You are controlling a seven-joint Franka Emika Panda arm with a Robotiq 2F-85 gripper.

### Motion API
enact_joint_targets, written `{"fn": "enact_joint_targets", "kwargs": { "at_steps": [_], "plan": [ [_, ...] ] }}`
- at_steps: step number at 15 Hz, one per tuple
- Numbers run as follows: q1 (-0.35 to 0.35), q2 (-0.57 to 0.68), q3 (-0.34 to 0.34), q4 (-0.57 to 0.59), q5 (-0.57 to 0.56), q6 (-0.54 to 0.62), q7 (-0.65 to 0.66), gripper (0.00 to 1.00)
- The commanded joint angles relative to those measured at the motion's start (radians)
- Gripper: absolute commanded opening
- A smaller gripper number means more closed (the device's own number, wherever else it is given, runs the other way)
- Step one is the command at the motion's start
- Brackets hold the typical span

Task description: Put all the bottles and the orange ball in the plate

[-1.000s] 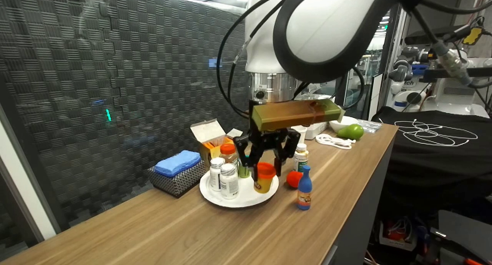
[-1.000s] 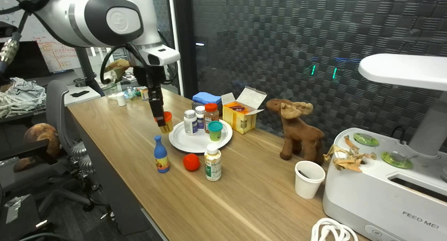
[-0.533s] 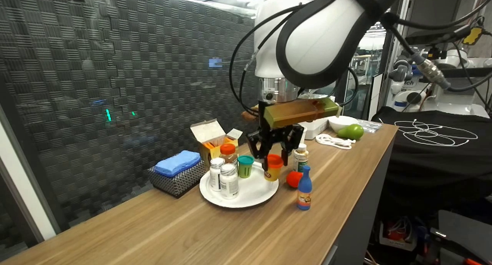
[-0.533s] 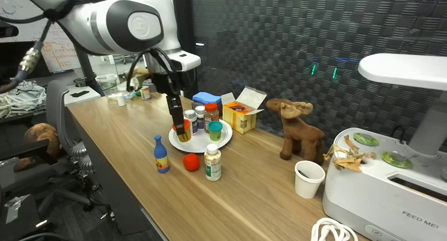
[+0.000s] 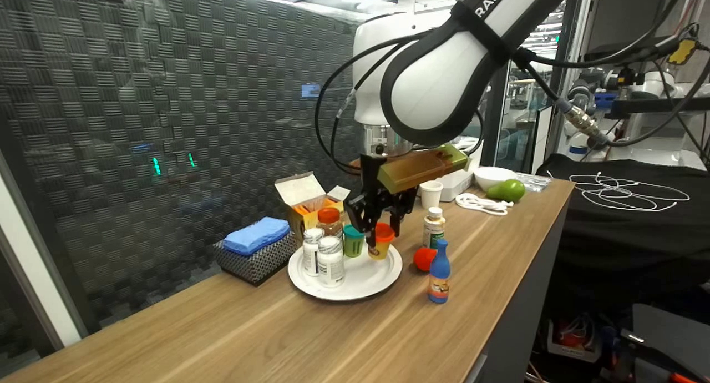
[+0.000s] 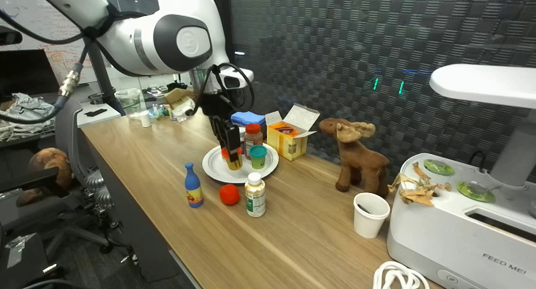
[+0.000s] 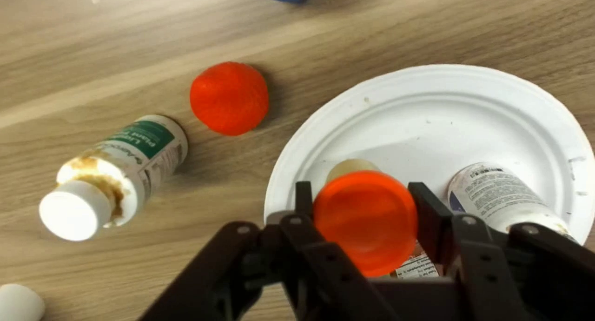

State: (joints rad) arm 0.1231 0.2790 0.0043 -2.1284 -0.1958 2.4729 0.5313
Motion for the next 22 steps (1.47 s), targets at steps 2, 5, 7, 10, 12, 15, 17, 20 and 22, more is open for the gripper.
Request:
{"fn": "enact_joint_targets", "kwargs": {
  "at_steps": [2,5,7,10,12,15,17,20,22],
  "plan": [
    [0.0,0.03,-0.015,0.025,0.008,0.041,-0.088,0.29],
    [-0.004,0.045,-0.019,0.024,0.02,0.063,-0.115,0.29],
    [-0.002,0.054,-0.024,0.026,0.022,0.072,-0.117,0.29],
    [0.001,0.066,-0.034,0.027,0.016,0.077,-0.112,0.29],
    [0.0,0.076,-0.034,0.031,0.021,0.075,-0.119,0.29],
    [-0.001,0.085,-0.034,0.037,0.027,0.079,-0.125,0.29],
    [0.0,0.089,-0.035,0.043,0.026,0.078,-0.126,0.29],
    [0.008,0.1,-0.046,0.058,0.011,0.068,-0.109,0.29],
    [0.01,0.105,-0.051,0.065,0.006,0.067,-0.104,0.29]
  ]
}}
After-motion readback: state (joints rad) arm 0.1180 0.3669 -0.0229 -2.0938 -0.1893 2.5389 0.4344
